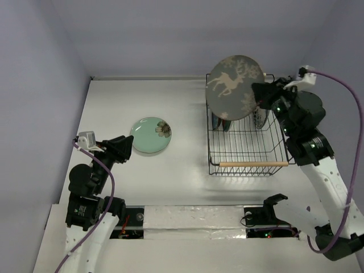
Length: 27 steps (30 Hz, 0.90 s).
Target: Unload the plates from the dish rack
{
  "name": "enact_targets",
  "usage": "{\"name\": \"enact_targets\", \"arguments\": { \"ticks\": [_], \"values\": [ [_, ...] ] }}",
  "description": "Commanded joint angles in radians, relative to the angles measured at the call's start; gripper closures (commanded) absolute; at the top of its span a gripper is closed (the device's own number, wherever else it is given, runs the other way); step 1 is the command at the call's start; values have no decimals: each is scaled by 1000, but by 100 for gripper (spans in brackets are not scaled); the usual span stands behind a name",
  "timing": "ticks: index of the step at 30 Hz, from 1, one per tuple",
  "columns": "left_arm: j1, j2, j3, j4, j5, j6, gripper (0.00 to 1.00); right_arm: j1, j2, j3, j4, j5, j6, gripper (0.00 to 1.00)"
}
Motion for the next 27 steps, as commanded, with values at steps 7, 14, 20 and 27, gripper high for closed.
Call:
{"name": "enact_targets", "arguments": {
  "ticks": [7,14,20,27],
  "values": [
    [11,25,15,41,8,2,61,289,348,120,424,-253,151,100],
    [20,22,15,38,1,2,61,386,658,249,475,-278,203,100],
    [20,24,15,41,7,2,61,420,882,336,472,-272,243,100],
    [20,16,13,41,8,2,61,420,1031,355,544,-319,307,100]
  ]
}}
